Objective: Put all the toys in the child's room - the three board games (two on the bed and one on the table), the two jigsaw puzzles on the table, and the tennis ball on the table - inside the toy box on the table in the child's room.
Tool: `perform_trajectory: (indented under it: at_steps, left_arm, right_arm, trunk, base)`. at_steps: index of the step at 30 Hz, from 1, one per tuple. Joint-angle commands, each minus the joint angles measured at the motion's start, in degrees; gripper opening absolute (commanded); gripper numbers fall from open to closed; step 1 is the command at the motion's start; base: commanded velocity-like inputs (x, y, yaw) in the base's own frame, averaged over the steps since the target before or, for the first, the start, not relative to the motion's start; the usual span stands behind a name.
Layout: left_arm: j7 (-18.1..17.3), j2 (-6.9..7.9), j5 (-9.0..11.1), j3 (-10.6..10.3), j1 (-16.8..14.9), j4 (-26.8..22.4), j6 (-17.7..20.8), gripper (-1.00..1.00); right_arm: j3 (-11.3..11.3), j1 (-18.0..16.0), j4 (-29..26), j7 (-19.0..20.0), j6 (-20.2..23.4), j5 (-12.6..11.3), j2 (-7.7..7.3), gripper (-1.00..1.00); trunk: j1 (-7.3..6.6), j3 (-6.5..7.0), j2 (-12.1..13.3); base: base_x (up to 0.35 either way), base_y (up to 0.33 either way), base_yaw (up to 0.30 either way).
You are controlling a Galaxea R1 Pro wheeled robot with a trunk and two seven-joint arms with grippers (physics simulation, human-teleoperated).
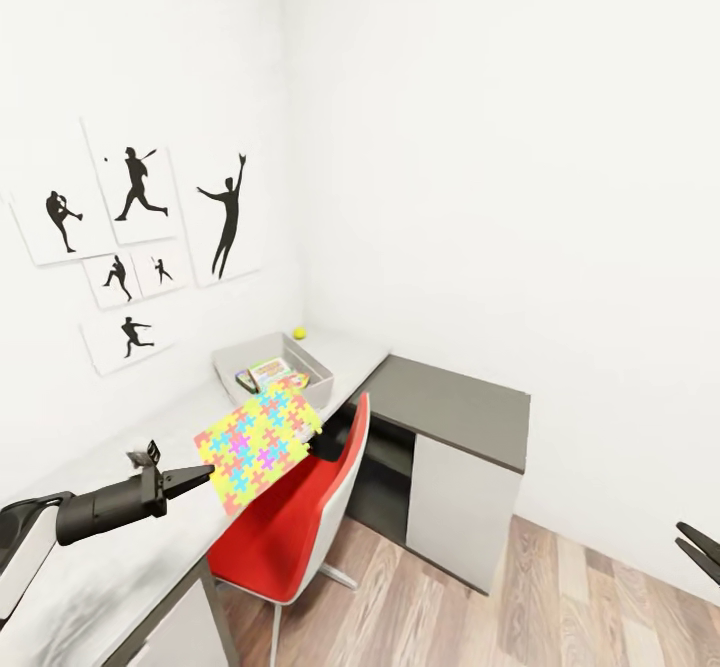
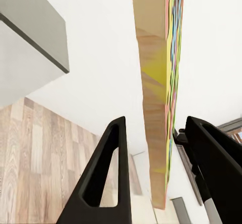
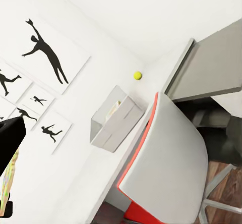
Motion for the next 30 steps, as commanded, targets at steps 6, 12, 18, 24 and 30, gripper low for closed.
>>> perform_trajectory:
  at_steps: [6, 12, 18, 24, 30]
  left_arm:
    - [-0.11, 0.00, 0.10, -0.01, -0.05, 0.01, 0.34, -1.00]
    - [-0.06, -0.02, 0.10, -0.09, -0.05, 0.01, 0.34, -1.00]
    - [-0.11, 0.00, 0.10, -0.06, -0.05, 0.01, 0.34, -1.00]
    - [-0.13, 0.00, 0.10, -0.01, -0.05, 0.01, 0.34, -1.00]
    - [-0.13, 0.00, 0.10, -0.01, -0.05, 0.01, 0.34, -1.00]
  right_arm:
    - [0.14, 0.04, -0.02, -0.01, 0.31, -0.04, 0.03, 1.00]
    - [0.11, 0.05, 0.05, 0.20, 0.26, 0.11, 0.05, 1.00]
    - [0.22, 0.01, 0.06, 0.29, 0.17, 0.20, 0.07, 1.00]
    - [0.24, 0.03, -0.02, -0.04, 0.52, 0.04, 0.07, 1.00]
    - [0.37, 0.07, -3.98, -0.15, 1.15, -0.03, 0.02, 1.00]
  trunk:
    - [0.05, -0.05, -0.06]
    - [0.05, -0.05, -0.06]
    - [0.05, -0.05, -0.06]
    - [0.05, -0.05, -0.06]
    - [0.05, -0.05, -0.06]
  base:
    - [0.288, -0.133, 0.283]
    - [0.319, -0.039, 0.207]
    - [0.322, -0.102, 0.017]
    - [0.306, -0.162, 0.001]
    - [0.273, -0.222, 0.040]
